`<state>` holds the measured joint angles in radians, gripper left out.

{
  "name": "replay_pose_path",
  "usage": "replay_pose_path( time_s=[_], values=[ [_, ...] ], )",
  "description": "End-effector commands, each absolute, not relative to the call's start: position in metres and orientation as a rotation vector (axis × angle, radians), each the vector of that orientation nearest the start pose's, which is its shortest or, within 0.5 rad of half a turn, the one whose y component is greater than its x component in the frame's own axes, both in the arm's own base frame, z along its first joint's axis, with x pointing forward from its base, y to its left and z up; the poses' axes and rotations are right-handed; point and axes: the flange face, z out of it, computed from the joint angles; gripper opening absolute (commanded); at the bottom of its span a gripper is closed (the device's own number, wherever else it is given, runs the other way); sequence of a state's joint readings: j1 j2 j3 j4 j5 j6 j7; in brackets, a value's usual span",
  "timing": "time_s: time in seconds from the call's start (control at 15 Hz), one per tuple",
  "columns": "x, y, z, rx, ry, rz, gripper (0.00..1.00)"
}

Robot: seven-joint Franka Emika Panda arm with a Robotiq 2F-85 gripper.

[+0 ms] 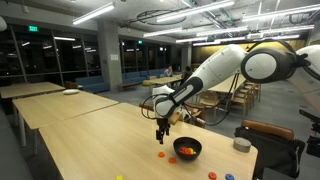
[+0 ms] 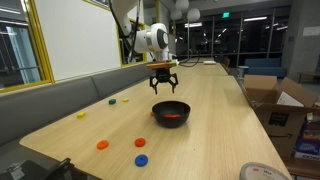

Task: Put the orange circles inside the black bowl.

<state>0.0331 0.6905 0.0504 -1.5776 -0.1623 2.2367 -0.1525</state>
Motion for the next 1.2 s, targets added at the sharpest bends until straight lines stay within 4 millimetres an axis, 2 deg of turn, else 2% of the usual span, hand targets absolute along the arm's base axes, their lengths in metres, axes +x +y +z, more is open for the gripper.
replay_pose_path(
  time_s=[0.0,0.2,0.47,0.93,1.13],
  values=[
    [0.721,0.049,0.223,-3.119,-0.532,0.075,1.0],
    [0.729,0.045,0.216,-3.067,-0.485,0.078,1.0],
    [0.727,0.047,0.208,-3.046,-0.353,0.047,1.0],
    [0.71,0.084,0.178,-3.128,-0.111,-0.102,1.0],
    [0.701,0.094,0.166,-3.146,0.026,-0.192,1.0]
  ],
)
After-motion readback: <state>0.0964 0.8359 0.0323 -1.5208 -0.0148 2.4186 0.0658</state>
